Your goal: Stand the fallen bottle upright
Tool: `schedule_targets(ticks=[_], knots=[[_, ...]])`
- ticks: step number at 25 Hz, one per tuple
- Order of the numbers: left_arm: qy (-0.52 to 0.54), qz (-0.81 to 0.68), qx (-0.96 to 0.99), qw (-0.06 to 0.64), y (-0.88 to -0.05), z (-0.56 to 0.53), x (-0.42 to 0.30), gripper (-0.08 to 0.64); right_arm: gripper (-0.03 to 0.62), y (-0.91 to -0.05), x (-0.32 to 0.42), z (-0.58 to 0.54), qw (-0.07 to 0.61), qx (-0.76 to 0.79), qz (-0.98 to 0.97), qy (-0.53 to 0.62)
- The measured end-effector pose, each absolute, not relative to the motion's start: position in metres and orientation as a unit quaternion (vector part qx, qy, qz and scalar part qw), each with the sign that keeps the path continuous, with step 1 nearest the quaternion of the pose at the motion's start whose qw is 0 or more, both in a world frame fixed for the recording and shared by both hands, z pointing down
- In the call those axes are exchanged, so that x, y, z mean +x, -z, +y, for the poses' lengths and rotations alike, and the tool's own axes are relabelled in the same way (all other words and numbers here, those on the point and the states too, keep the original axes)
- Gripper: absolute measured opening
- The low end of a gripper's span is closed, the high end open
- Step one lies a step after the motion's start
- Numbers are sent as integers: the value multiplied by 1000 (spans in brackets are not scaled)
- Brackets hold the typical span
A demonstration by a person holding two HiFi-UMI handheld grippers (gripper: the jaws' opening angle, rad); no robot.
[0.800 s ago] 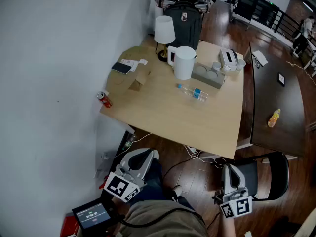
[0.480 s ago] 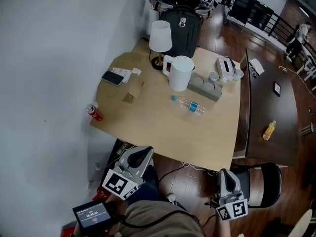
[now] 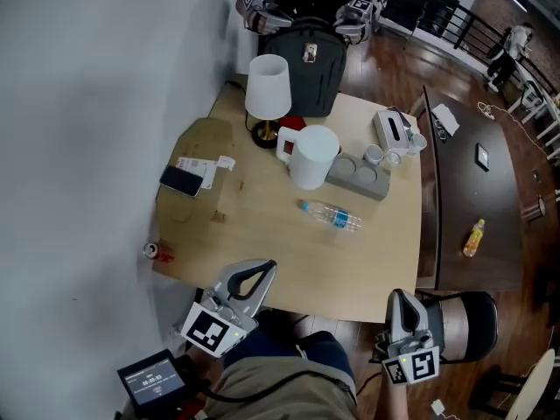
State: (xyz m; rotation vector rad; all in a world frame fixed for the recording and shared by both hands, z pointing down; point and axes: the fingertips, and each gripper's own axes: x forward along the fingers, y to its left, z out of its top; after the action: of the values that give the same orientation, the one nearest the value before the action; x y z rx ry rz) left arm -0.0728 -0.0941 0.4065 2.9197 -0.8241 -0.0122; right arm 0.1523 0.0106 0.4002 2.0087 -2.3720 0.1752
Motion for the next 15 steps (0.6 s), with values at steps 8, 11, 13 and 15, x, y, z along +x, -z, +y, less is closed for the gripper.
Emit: schedule_targets(ticks=[8,11,13,15], knots=[[17,-265,963,46,-399,-131,-55,5,3,-401,151,-36,33,633,-772,-46],[24,-274,960,47,-393,-136,-46,5,3,-416,160,-59,72,614,-784,-51],[28,-272,960,53,-392,-138,-36,5,5,-431,165,-76,116,589,-797,-57],[32,-273,960,53,-390,-141,-26,5,6,-448,167,-94,180,556,-810,-55]])
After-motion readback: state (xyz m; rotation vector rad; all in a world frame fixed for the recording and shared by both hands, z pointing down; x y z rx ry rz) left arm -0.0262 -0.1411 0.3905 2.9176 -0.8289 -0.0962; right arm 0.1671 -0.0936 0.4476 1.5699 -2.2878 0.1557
